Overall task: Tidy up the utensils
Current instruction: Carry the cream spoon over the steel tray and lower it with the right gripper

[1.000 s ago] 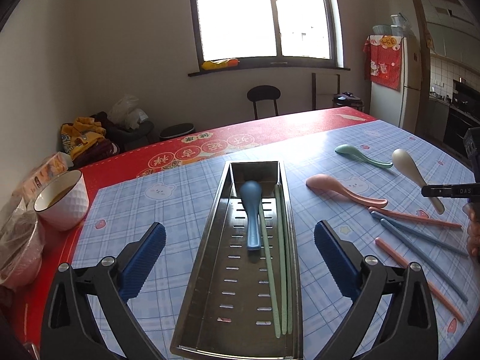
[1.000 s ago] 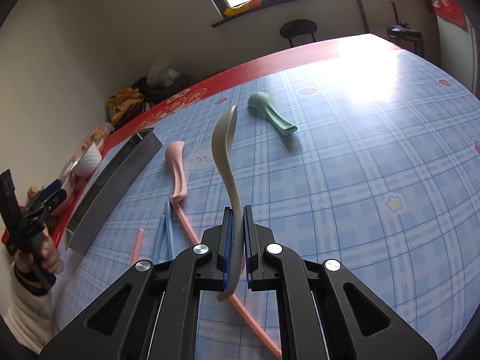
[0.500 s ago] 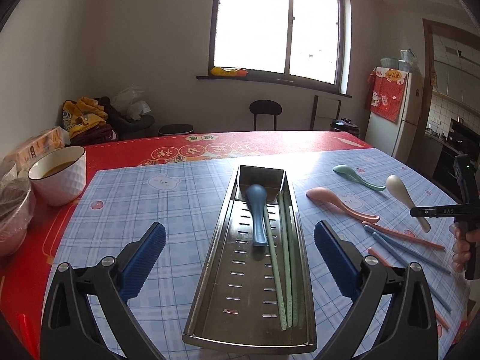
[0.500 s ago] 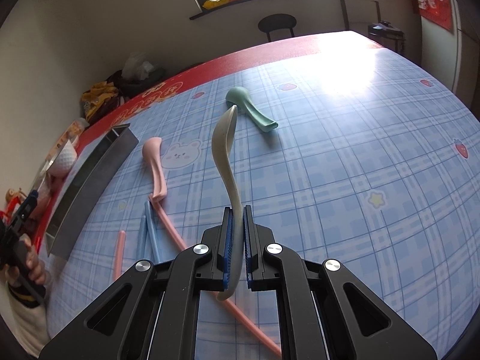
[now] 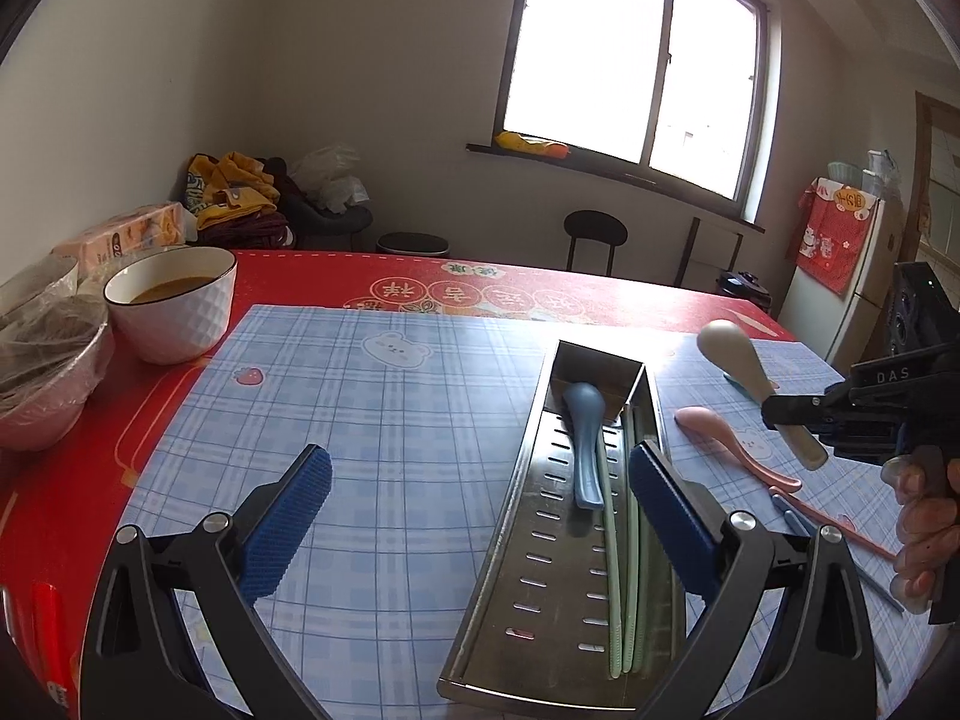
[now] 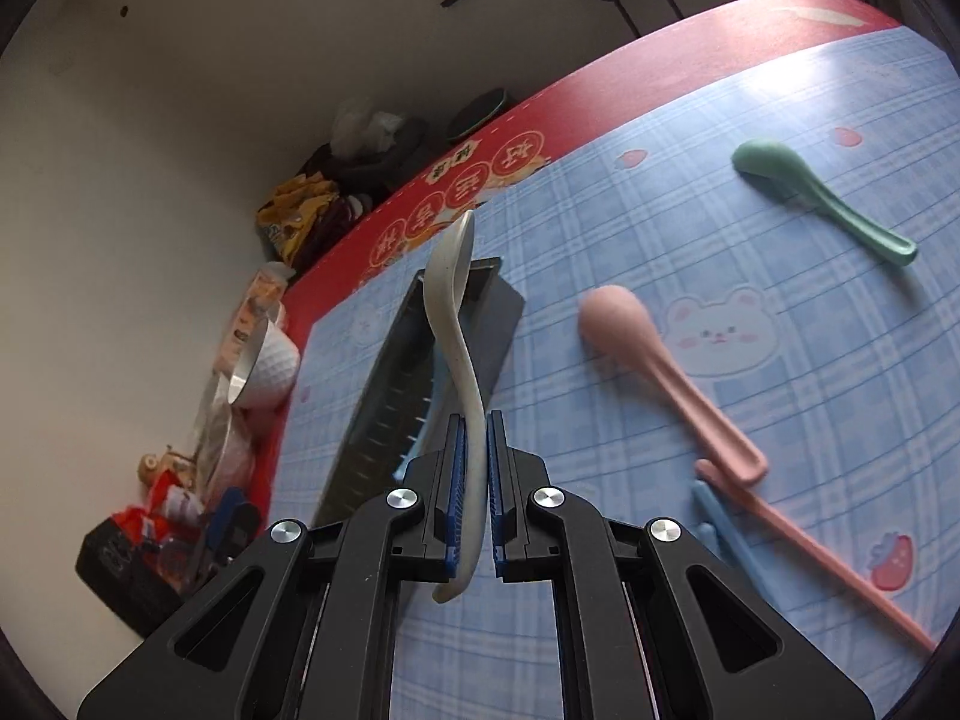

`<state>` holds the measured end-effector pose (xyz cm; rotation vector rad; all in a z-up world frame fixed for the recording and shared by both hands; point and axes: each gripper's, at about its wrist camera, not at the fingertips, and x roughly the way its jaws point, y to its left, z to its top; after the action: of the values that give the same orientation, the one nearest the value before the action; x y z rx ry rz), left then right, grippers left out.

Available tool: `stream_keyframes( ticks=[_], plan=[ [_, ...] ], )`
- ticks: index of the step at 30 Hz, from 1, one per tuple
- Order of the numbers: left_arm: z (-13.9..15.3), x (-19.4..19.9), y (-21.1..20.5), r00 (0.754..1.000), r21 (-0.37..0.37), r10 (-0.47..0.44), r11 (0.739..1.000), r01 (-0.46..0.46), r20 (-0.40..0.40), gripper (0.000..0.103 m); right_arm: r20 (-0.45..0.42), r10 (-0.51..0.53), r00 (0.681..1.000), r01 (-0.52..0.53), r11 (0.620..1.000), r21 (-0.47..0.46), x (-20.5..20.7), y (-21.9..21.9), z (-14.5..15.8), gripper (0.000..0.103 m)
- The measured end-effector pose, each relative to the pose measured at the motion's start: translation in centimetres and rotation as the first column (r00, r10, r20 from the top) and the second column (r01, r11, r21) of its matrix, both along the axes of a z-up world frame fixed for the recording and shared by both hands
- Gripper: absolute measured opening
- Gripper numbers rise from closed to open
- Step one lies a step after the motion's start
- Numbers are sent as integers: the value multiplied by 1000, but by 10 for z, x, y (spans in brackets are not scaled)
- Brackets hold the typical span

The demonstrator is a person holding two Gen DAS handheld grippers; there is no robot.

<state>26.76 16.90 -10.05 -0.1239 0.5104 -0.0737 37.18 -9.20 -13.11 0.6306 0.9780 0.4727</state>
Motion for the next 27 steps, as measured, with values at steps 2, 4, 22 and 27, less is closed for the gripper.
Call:
stream_keyframes(
  ticks=[2,4,22,27],
  plan=[
    [-1,1,2,1000,0,8,1000,-8,-5,97,-27,-7,1000,7,1000,11,10,22,-1,7],
    [-2,2,3,1000,-3,12,1000,-12,-8,97,-60,-18,998,19,1000,18,22,39,-4,7],
    [-3,6,10,999,-29,21,999,-22,-27,97,-198,-96,976,87,995,-52,49,94,-33,7],
    [-6,8,12,999,-34,32,999,-33,-41,97,-211,-107,972,95,993,-68,50,96,-39,7]
  ],
)
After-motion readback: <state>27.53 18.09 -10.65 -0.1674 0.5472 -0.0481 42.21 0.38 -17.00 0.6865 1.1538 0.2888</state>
